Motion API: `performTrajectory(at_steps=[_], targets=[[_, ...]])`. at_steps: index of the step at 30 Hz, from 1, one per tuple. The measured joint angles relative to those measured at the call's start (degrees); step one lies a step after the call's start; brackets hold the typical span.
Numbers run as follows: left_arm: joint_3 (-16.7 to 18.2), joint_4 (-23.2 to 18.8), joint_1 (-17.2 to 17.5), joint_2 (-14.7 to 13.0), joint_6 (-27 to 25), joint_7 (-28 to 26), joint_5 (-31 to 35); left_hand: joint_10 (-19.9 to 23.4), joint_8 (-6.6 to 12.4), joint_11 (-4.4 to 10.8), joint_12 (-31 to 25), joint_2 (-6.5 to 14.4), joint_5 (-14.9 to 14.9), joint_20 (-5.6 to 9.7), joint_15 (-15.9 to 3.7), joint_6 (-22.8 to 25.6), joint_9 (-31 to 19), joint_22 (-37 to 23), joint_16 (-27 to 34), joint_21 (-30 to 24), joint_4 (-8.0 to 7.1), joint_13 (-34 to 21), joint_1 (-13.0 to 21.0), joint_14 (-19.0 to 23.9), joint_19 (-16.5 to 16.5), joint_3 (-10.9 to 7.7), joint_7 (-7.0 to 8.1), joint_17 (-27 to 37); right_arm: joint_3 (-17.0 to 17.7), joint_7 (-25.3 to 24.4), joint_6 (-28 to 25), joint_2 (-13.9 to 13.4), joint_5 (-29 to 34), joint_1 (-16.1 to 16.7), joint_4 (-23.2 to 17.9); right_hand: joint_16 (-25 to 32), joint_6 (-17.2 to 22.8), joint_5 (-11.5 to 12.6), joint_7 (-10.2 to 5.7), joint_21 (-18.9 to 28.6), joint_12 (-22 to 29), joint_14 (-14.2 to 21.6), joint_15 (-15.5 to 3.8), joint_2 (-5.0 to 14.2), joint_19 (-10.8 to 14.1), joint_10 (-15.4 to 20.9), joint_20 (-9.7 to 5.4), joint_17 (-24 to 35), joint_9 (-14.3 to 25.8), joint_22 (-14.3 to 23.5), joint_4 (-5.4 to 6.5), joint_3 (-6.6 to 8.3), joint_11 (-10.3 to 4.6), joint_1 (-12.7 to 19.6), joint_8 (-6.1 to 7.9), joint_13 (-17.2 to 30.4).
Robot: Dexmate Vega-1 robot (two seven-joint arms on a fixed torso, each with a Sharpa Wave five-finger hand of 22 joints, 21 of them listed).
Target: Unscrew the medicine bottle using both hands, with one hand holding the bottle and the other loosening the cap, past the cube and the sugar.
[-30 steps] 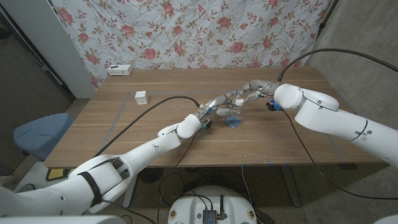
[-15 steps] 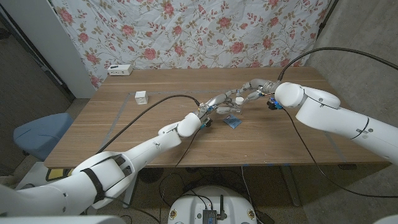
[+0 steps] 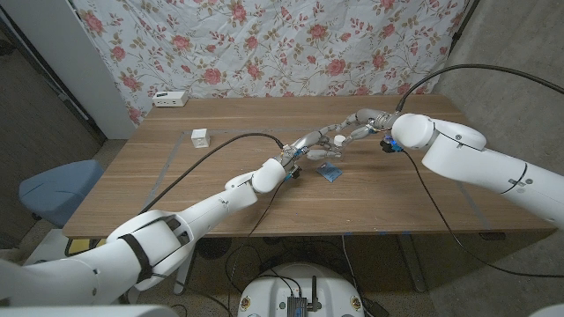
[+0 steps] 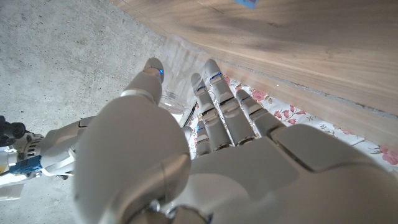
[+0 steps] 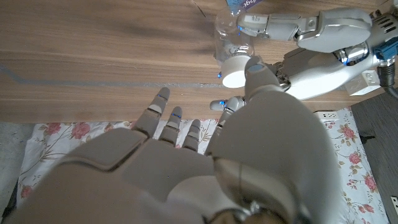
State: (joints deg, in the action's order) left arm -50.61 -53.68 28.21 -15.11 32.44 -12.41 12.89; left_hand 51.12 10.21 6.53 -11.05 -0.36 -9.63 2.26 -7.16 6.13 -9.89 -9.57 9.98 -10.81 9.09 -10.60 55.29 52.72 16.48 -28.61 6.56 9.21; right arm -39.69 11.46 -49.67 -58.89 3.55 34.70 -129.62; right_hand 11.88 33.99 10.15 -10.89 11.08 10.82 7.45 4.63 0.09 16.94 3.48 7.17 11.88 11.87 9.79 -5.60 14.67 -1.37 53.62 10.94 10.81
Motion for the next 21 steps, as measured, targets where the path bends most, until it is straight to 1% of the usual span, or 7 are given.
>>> performTrajectory(at_steps=[4, 6, 8, 12, 17, 19, 21], targets=[[-0.14, 0.66, -0.23, 0.26, 0.46, -0.66, 0.26, 0.0, 0.0, 0.0, 0.0, 0.01, 0.02, 0.0, -0.22, 0.0, 0.0, 0.0, 0.0, 0.0, 0.0, -0.03, 0.01, 0.23, 0.0, 0.0, 0.0, 0.0, 0.11, -0.43, -0.28, 0.0, -0.16, 0.01, -0.02, 0.22, -1.5, 0.0, 1.97, 0.0, 0.23, 0.1, 0.72, -0.39, 0.31, 0.11, 0.3, 0.0, 0.27, 0.24, 0.79, -1.25, 1.74, -2.85, 0.0, 0.0], [-0.2, 1.09, -0.37, 0.42, 0.6, -0.84, 0.32, 0.0, 0.0, 0.0, 0.0, 0.01, 0.02, 0.0, -0.31, 0.0, 0.0, 0.0, 0.0, 0.0, 0.0, -0.08, 0.02, 0.32, 0.0, 0.0, 0.0, 0.0, 0.11, -0.7, -0.54, 0.0, -0.2, 0.01, -0.02, 0.22, -1.87, 0.0, 2.54, 0.04, 0.23, 0.41, 1.02, -0.54, 0.58, 0.29, 0.34, 0.0, 0.27, 0.24, 0.94, -1.4, 2.35, -3.39, 0.0, 0.0], [-0.27, 1.45, -0.48, 0.56, 1.0, -1.47, 0.58, 0.0, 0.0, 0.0, 0.0, 0.01, 0.02, 0.0, -0.31, 0.0, 0.0, 0.0, 0.0, 0.0, -0.01, -0.09, 0.02, 0.32, 0.0, 0.01, 0.0, 0.0, 0.12, -0.84, -0.68, 0.02, -0.21, 0.01, -0.03, 0.22, -1.73, 0.0, 3.3, 0.38, 0.23, 0.41, 1.02, -0.46, 1.14, 0.19, 0.52, 0.0, 0.27, 0.24, 1.26, -1.72, 2.43, -4.16, 0.0, 0.0], [-0.41, 2.13, -0.69, 0.8, 1.48, -2.23, 0.88, -0.01, 0.0, 0.01, 0.0, 0.01, 0.03, 0.0, -0.31, 0.0, 0.0, 0.0, 0.0, 0.0, -0.01, -0.09, 0.02, 0.32, -0.01, 0.01, 0.0, -0.01, -0.06, -0.93, -1.11, 0.08, -0.14, -0.32, -0.06, 0.22, -2.11, 0.0, 4.8, 0.38, 0.23, 0.63, 1.68, -0.47, 1.23, 0.21, 0.61, 0.0, 0.4, 0.23, 1.58, -2.05, 3.87, -5.39, 0.0, 0.0], [-0.62, 2.85, -0.94, 1.03, 2.16, -3.33, 1.38, -0.01, 0.0, 0.01, 0.01, -0.01, -0.03, 0.0, -0.31, 0.0, 0.0, 0.0, 0.0, 0.0, -0.01, -0.04, 0.04, 0.32, -0.01, 0.01, 0.0, -0.01, -1.23, -0.87, -1.89, 0.26, 0.73, -1.29, -0.11, 0.22, -2.01, 0.27, 6.7, 0.38, 0.23, 0.9, 2.19, -0.91, 1.44, -0.13, 0.83, 0.0, 0.54, 0.23, 1.94, -2.41, 4.18, -6.24, 0.3, 0.27], [-0.63, 2.85, -0.97, 1.05, 2.31, -3.64, 1.51, -0.01, 0.0, 0.01, 0.01, -0.08, -0.15, 0.0, -0.31, 0.0, 0.0, 0.0, 0.0, 0.0, -0.01, -0.01, 0.11, 0.32, -0.01, 0.01, 0.0, -0.01, -1.84, -0.87, -1.89, 0.33, 0.93, -1.73, -0.11, 0.22, -1.87, 0.27, 7.24, 0.38, 0.23, 0.81, 2.46, -0.61, 1.56, -0.29, 0.95, -0.01, 0.74, 0.23, 1.73, -2.66, 4.38, -6.69, 0.36, 0.27], [-0.63, 2.85, -0.97, 1.05, 2.43, -3.84, 1.6, 0.05, 0.0, -0.05, 0.0, -0.08, -0.16, 0.0, -0.31, 0.0, 0.0, 0.0, 0.0, 0.0, -0.02, 0.05, 0.11, 0.32, -0.01, 0.02, 0.0, -0.01, -2.36, -0.87, -1.89, 0.38, 0.93, -2.09, -0.12, 0.22, -1.59, 0.27, 7.53, 0.38, 0.23, 0.81, 2.46, -0.85, 1.74, 0.2, 1.13, -0.01, 0.81, 0.23, 1.89, -2.83, 4.88, -7.03, 0.56, 0.27]])
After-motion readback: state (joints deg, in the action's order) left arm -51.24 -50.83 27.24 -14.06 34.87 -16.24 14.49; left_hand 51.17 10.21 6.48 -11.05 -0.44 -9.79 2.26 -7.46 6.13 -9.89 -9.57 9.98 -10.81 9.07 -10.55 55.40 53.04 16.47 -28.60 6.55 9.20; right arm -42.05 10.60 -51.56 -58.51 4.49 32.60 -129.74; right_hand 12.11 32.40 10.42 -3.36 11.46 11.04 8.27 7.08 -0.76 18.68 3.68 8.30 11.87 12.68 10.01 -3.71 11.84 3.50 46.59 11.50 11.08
